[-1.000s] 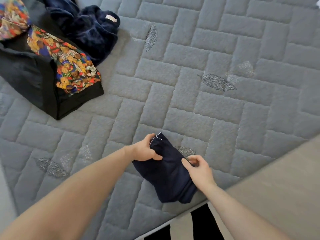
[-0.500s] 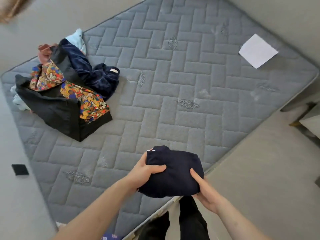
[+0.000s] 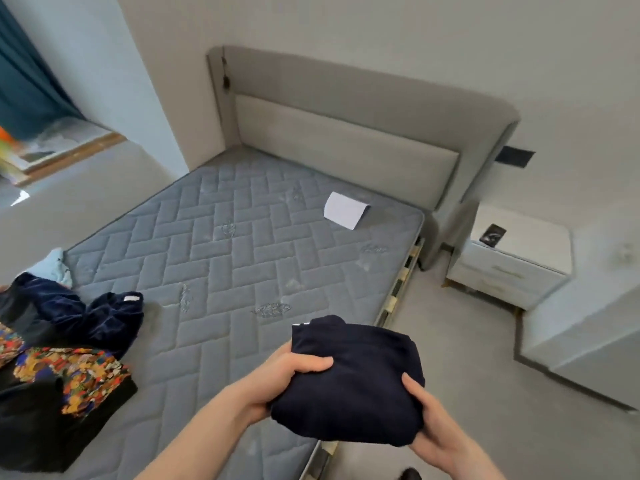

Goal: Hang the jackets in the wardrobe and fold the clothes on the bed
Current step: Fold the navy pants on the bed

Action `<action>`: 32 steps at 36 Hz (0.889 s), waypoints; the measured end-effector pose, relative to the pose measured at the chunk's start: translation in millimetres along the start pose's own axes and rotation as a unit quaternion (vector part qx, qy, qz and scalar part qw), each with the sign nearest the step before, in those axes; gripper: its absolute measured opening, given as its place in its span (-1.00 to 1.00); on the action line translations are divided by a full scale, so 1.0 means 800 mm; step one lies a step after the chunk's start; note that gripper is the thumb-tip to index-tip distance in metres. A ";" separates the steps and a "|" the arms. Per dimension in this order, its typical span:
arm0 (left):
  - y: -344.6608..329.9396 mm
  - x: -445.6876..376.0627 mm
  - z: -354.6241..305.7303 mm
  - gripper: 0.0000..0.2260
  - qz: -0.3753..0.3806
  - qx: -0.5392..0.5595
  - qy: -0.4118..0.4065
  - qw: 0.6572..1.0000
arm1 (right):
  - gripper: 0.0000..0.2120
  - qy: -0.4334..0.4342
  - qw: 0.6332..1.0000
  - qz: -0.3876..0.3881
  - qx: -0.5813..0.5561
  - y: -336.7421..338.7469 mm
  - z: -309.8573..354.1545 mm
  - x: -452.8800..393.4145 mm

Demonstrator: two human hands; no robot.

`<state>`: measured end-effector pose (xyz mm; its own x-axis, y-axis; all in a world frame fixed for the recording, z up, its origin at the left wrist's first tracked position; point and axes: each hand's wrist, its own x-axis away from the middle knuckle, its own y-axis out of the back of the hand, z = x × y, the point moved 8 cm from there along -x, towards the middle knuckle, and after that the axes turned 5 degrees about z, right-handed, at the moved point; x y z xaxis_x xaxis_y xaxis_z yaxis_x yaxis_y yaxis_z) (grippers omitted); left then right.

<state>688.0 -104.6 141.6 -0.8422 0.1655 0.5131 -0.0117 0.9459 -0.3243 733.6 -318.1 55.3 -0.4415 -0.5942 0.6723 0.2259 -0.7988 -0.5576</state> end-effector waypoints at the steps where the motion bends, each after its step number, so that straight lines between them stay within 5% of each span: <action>1: -0.017 -0.011 -0.007 -0.39 0.007 -0.003 0.002 1.000 | -0.37 0.008 1.000 -0.004 -0.015 0.012 0.011 0.010; 21: -0.391 -0.288 -0.162 -0.39 -0.013 -0.109 -0.086 0.990 | -0.34 0.291 0.945 -0.135 0.059 0.282 0.357 0.272; 32: -0.606 -0.442 -0.276 -0.37 0.146 -0.193 -0.077 0.967 | -0.43 0.384 0.882 -0.273 0.015 0.405 0.495 0.394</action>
<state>1110.8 -560.1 292.9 -0.8495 0.4264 0.3107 0.4162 0.9035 -0.1020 1011.1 -801.5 279.2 -0.9471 0.1095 0.3017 -0.1842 -0.9552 -0.2317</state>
